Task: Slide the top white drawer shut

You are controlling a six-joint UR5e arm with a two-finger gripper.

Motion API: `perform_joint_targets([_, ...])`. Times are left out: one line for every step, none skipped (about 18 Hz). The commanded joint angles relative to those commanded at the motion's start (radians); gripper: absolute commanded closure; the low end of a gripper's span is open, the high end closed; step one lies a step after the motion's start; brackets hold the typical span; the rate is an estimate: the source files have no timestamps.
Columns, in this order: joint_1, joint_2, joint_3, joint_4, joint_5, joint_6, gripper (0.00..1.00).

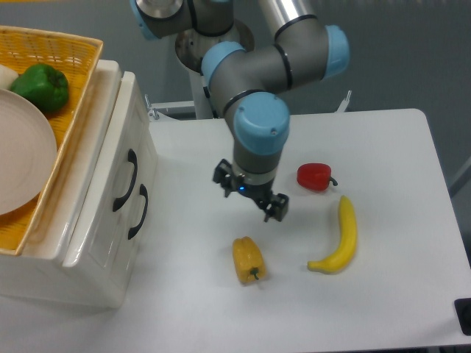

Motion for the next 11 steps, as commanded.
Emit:
perform_joint_targets([0.020,0.000,0.002,0.000,0.003,0.031,0.00])
perform_joint_targets([0.041,0.000,0.002,0.002,0.003,0.061,0.00])
perform_joint_targets([0.057,0.000,0.002,0.002,0.003,0.094,0.00])
perform_joint_targets([0.071,0.000,0.002,0.002,0.009,0.132,0.00])
perform_joint_targets([0.084,0.000,0.000,0.002,0.020,0.173,0.00])
perform_joint_targets([0.094,0.000,0.002,0.002,0.032,0.218,0.00])
perform_joint_targets([0.104,0.000,0.002,0.002,0.041,0.256,0.00])
perform_joint_targets([0.117,-0.002,0.002,0.002,0.041,0.290,0.00])
perform_joint_targets([0.130,-0.005,0.002,0.005,0.041,0.319,0.00])
perform_joint_targets([0.144,-0.005,0.000,0.011,0.041,0.339,0.00])
perform_joint_targets([0.155,-0.005,0.000,0.012,0.043,0.356,0.00])
